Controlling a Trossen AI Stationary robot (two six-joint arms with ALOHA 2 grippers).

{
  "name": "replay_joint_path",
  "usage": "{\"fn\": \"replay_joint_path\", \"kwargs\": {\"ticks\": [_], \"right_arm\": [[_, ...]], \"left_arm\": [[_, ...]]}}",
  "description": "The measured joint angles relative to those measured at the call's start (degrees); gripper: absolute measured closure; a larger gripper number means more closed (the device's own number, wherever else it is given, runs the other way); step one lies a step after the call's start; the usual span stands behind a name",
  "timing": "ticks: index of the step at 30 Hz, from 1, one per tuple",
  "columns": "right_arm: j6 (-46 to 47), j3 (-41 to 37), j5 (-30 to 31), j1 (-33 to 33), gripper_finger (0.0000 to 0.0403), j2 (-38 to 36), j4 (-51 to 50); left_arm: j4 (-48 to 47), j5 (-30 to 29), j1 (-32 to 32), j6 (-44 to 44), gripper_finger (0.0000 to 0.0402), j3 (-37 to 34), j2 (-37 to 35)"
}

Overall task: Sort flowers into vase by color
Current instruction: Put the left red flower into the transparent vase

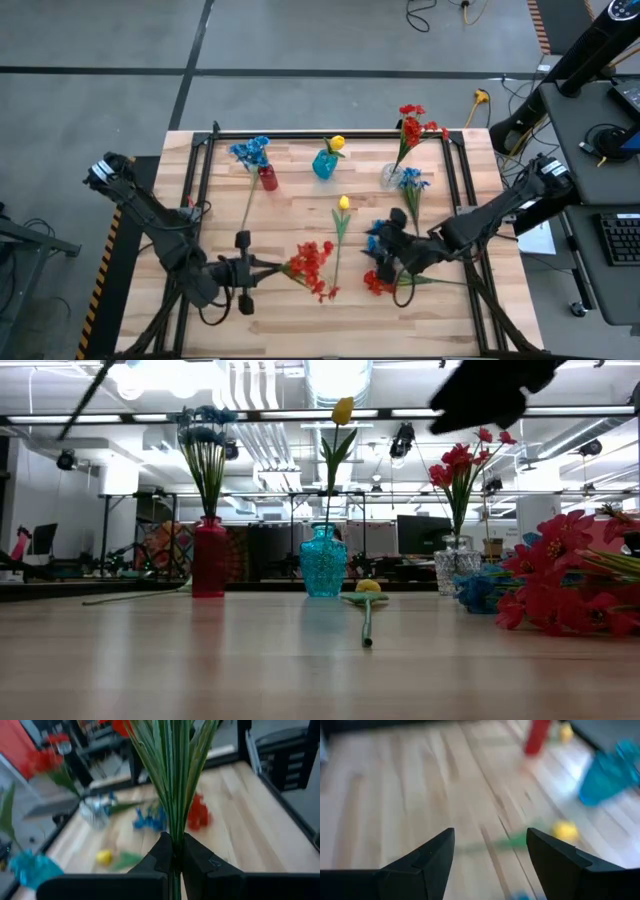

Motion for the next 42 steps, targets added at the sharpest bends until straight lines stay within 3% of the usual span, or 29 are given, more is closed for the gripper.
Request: {"fn": "replay_joint_path", "kwargs": {"ticks": [8,12,16,21,30,42], "right_arm": [[-23.21,-16.41,0.04,-0.13,0.0163,5.49,57.09],[-29.95,-16.55,0.10,-0.15,0.0163,12.20,71.34],[-34.01,-11.93,-0.06,-0.70,0.0163,18.27,74.42],[-34.76,-4.95,-0.27,-2.44,0.0163,23.56,74.48],[-34.27,0.05,-10.81,-4.67,0.0163,26.77,74.62],[-36.79,4.47,-13.97,-4.94,0.0187,30.02,73.91]], "left_arm": [[31.14,1.48,4.54,12.24,0.0398,-10.47,2.31],[46.72,1.97,6.09,18.90,0.0398,-13.49,6.41],[56.18,1.85,7.72,22.29,0.0397,-14.07,11.31],[60.42,2.04,8.64,22.32,0.0397,-13.37,16.06],[63.76,1.95,9.19,22.22,0.0397,-12.26,20.50],[63.94,1.97,11.02,22.00,0.0395,-8.35,26.17]]}}
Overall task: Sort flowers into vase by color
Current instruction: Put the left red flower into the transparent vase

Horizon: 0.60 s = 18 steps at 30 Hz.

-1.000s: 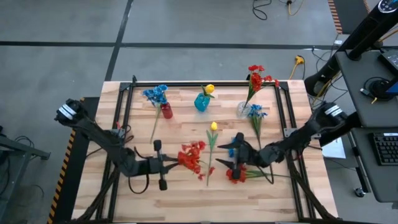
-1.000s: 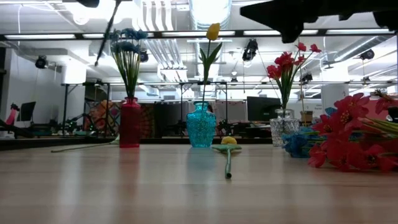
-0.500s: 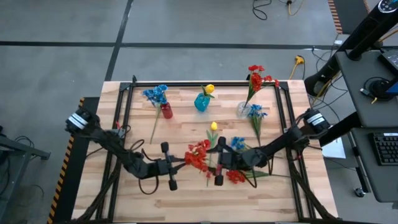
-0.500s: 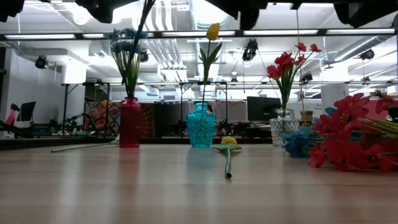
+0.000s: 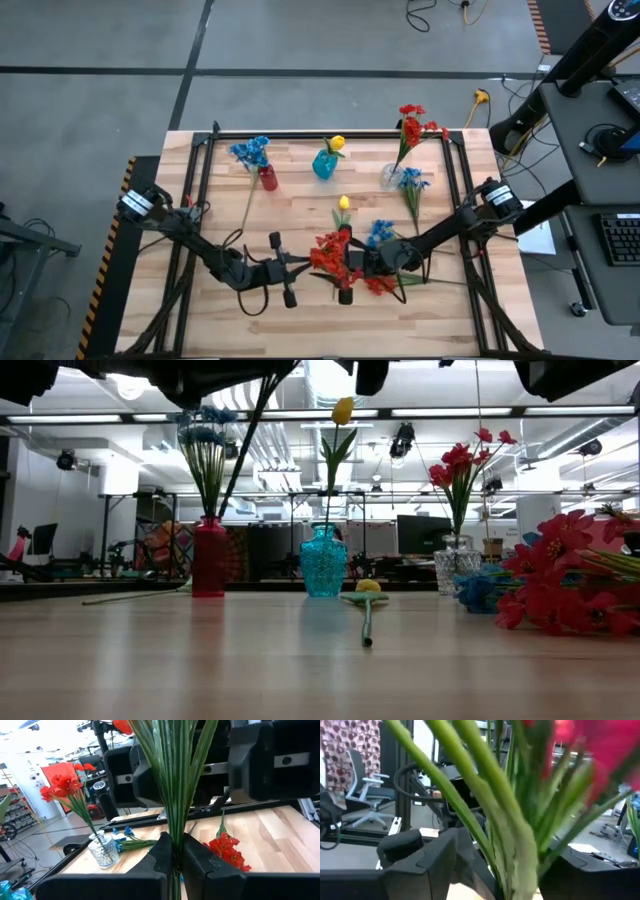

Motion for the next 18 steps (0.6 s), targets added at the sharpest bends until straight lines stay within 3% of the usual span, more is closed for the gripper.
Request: {"fn": "replay_joint_path", "kwargs": {"ticks": [5,15,18], "right_arm": [[0.19,0.14,-0.11,0.00,0.0227,-0.02,-0.82],[0.10,0.11,0.16,-0.07,0.0362,-0.14,-0.86],[-0.24,0.09,0.19,-0.07,0.0386,-0.17,-0.88]], "left_arm": [[0.24,-0.01,0.13,-0.01,0.0389,0.20,-0.13],[0.06,0.00,0.15,-0.60,0.0387,0.18,-0.13],[0.05,-0.02,0.20,-0.86,0.0384,0.18,-0.13]]}}
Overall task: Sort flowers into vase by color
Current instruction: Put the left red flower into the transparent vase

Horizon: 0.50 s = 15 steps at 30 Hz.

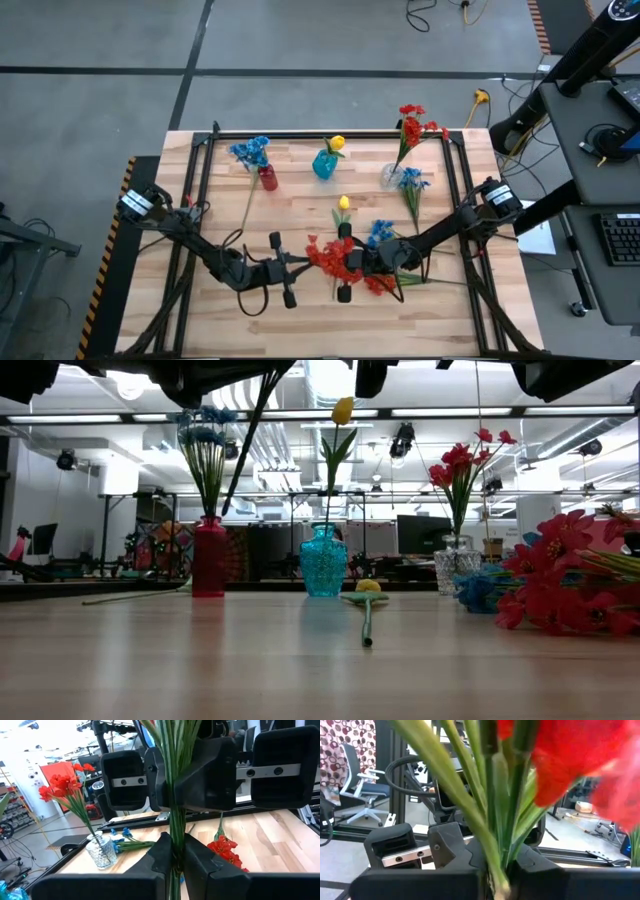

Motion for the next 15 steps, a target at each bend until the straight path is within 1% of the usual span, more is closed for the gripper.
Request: {"fn": "replay_joint_path", "kwargs": {"ticks": [3,7,12,15], "right_arm": [[0.36,-0.02,-0.05,0.02,0.0386,-0.01,-0.02],[1.38,-0.02,-0.15,0.04,0.0385,-0.67,-1.27],[3.79,-0.04,1.89,0.04,0.0385,-4.08,-8.05],[5.57,-0.07,3.95,0.13,0.0385,-7.90,-14.89]], "left_arm": [[-0.01,-0.11,0.02,-0.95,0.0369,-0.02,0.00],[-0.03,-1.06,0.02,-1.56,0.0323,-0.04,-0.13],[-0.60,-6.46,-0.58,-0.48,0.0261,-0.05,-0.34],[-2.32,-8.32,-0.90,-1.22,0.0236,-0.11,-0.73]]}}
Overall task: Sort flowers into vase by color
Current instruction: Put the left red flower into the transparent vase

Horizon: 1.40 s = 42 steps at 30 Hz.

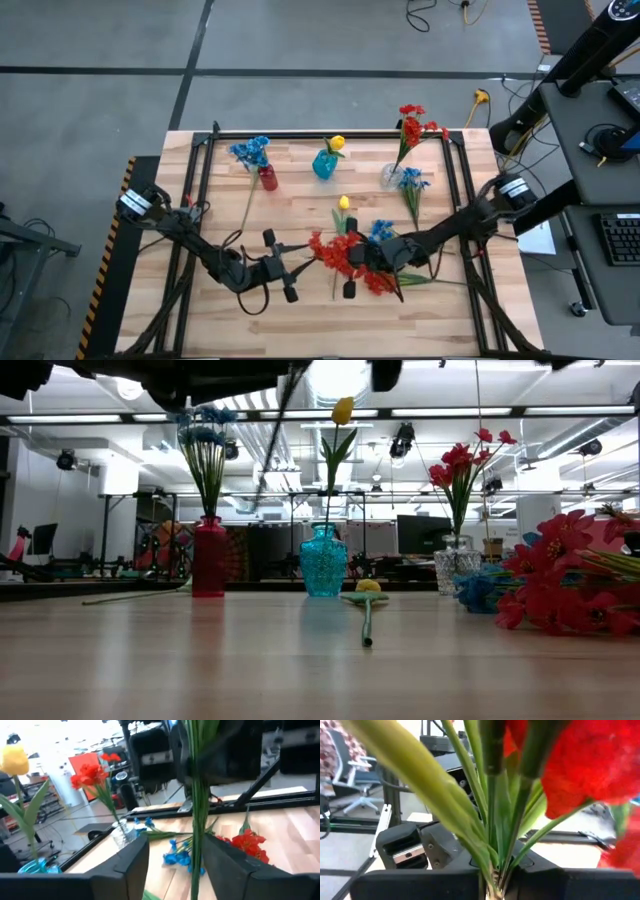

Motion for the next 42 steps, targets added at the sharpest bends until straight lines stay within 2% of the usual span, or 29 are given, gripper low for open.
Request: {"fn": "replay_joint_path", "kwargs": {"ticks": [5,13,18,21,23,28,34,37,42], "right_arm": [[3.77,0.00,6.20,-0.02,0.0385,-8.85,-15.17],[8.00,0.00,18.21,-0.13,0.0385,-23.23,-35.48],[7.86,0.00,31.74,-0.99,0.0385,-29.46,-45.70],[9.56,-0.02,35.74,-3.30,0.0385,-32.00,-50.38],[11.00,-0.02,35.67,-5.52,0.0385,-33.27,-51.67],[12.77,-0.02,34.17,-10.99,0.0385,-35.73,-55.30],[16.63,-0.10,23.91,-17.81,0.0385,-38.32,-61.99],[16.72,-0.36,21.32,-20.58,0.0385,-38.94,-63.01],[15.81,-1.60,13.35,-23.95,0.0385,-40.15,-62.67]], "left_arm": [[-7.12,-0.20,-0.13,-4.29,0.0215,-0.02,-2.47],[-15.86,1.57,-0.29,-9.95,0.0217,-0.04,-6.46],[-22.55,9.41,-0.35,-13.82,0.0217,-0.02,-10.90],[-27.90,15.81,-0.35,-16.44,0.0217,0.04,-13.93],[-31.06,17.69,-0.37,-18.00,0.0217,0.07,-16.14],[-39.49,17.87,-0.35,-21.15,0.0217,0.09,-21.39],[-45.78,15.63,-0.35,-24.25,0.0217,0.09,-24.90],[-47.37,15.34,-0.35,-25.01,0.0217,0.09,-25.76],[-48.71,15.33,-0.35,-25.99,0.0217,0.09,-26.13]]}}
